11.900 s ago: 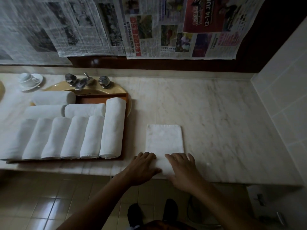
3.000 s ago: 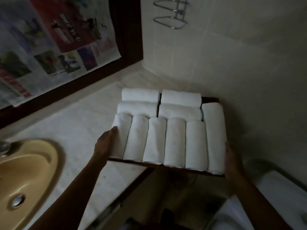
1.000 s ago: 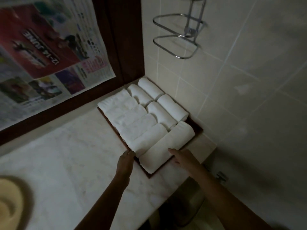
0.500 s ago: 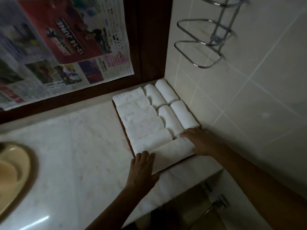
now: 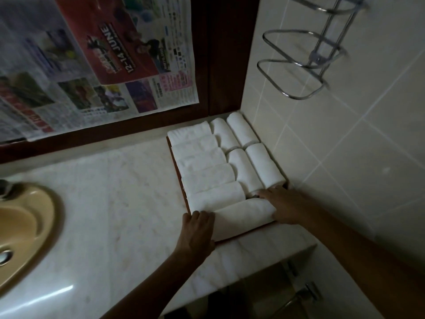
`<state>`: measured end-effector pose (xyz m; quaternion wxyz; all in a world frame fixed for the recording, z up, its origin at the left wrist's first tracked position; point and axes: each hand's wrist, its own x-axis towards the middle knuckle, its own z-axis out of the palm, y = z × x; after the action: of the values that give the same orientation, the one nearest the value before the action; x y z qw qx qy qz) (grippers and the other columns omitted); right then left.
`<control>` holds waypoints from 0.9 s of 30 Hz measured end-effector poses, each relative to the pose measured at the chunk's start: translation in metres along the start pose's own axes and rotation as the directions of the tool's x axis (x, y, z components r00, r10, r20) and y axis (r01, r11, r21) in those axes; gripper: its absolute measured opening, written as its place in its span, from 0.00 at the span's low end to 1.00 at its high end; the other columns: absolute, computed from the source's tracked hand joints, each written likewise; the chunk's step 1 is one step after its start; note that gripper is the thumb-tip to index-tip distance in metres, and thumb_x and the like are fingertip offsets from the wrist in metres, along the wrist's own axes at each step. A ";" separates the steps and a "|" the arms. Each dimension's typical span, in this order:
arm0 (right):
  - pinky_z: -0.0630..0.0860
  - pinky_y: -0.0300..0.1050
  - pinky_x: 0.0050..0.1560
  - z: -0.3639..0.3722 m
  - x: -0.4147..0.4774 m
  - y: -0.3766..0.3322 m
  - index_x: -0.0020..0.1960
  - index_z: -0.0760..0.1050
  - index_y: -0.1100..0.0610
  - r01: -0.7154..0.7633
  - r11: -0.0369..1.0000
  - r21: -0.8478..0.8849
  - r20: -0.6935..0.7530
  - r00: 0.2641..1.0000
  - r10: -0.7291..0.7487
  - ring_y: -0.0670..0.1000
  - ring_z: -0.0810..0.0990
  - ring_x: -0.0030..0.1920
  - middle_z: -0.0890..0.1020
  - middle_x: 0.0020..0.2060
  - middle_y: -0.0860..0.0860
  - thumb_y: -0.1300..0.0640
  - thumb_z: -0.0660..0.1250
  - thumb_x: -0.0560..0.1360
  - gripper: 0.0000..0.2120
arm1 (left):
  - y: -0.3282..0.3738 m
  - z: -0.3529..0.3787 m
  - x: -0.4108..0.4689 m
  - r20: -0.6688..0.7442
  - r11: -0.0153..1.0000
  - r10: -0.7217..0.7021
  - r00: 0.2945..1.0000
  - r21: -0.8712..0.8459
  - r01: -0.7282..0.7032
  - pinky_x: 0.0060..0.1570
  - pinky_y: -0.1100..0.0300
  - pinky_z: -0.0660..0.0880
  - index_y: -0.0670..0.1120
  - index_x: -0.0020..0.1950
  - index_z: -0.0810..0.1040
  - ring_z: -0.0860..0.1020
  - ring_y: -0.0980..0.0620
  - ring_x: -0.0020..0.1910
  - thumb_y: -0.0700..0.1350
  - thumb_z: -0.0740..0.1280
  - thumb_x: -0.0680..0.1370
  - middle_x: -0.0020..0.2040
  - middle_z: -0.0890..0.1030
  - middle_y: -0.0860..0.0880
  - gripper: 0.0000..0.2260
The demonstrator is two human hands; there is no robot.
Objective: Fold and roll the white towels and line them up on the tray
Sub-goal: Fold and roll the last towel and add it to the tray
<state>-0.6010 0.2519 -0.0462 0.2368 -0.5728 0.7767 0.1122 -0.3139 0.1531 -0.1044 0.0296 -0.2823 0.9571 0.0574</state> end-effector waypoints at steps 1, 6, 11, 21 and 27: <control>0.74 0.55 0.67 0.000 0.001 0.001 0.77 0.57 0.37 -0.002 1.000 0.008 0.010 1.000 0.002 0.56 0.73 0.69 0.70 0.73 0.52 0.55 0.71 0.73 0.39 | 0.000 -0.002 0.001 0.019 1.000 0.002 1.000 0.000 -0.002 0.51 0.47 0.75 0.45 0.65 0.80 0.80 0.44 0.51 0.57 0.80 0.61 0.56 0.81 0.46 0.35; 0.67 0.49 0.72 -0.016 0.006 0.007 0.80 0.61 0.40 0.003 0.993 0.114 0.120 0.993 -0.017 0.54 0.70 0.73 0.69 0.75 0.51 0.58 0.71 0.74 0.38 | -0.008 -0.010 0.001 0.021 0.988 -0.010 1.000 -0.154 0.013 0.65 0.51 0.67 0.49 0.77 0.69 0.72 0.47 0.66 0.60 0.71 0.76 0.70 0.72 0.49 0.33; 0.72 0.43 0.57 -0.028 0.029 0.010 0.70 0.74 0.46 -0.072 0.950 0.303 -0.149 0.981 0.122 0.53 0.77 0.62 0.77 0.66 0.51 0.58 0.68 0.76 0.24 | -0.024 -0.015 -0.001 -0.128 0.847 -0.238 0.963 -0.512 0.142 0.59 0.51 0.76 0.49 0.70 0.75 0.76 0.47 0.61 0.56 0.73 0.76 0.64 0.75 0.48 0.25; 0.75 0.55 0.63 -0.016 0.087 -0.030 0.79 0.63 0.48 -0.082 0.945 0.316 -0.228 0.961 0.159 0.60 0.75 0.64 0.71 0.66 0.56 0.44 0.71 0.77 0.34 | -0.044 -0.006 0.016 0.030 0.695 -0.381 0.924 -0.650 0.307 0.56 0.54 0.80 0.55 0.77 0.70 0.79 0.49 0.56 0.53 0.71 0.80 0.63 0.77 0.47 0.25; 0.74 0.54 0.64 -0.012 0.093 -0.023 0.79 0.64 0.48 -0.068 0.956 0.286 -0.206 0.970 0.130 0.59 0.75 0.65 0.70 0.67 0.56 0.45 0.72 0.77 0.34 | -0.047 0.000 0.016 0.021 0.655 -0.409 0.912 -0.689 0.310 0.54 0.55 0.80 0.56 0.75 0.73 0.79 0.51 0.53 0.52 0.73 0.79 0.60 0.79 0.49 0.25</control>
<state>-0.6041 0.1613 -0.0800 0.2201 -0.5032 0.8342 -0.0505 -0.3018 0.1058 -0.1104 -0.1300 -0.4606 0.7933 0.3765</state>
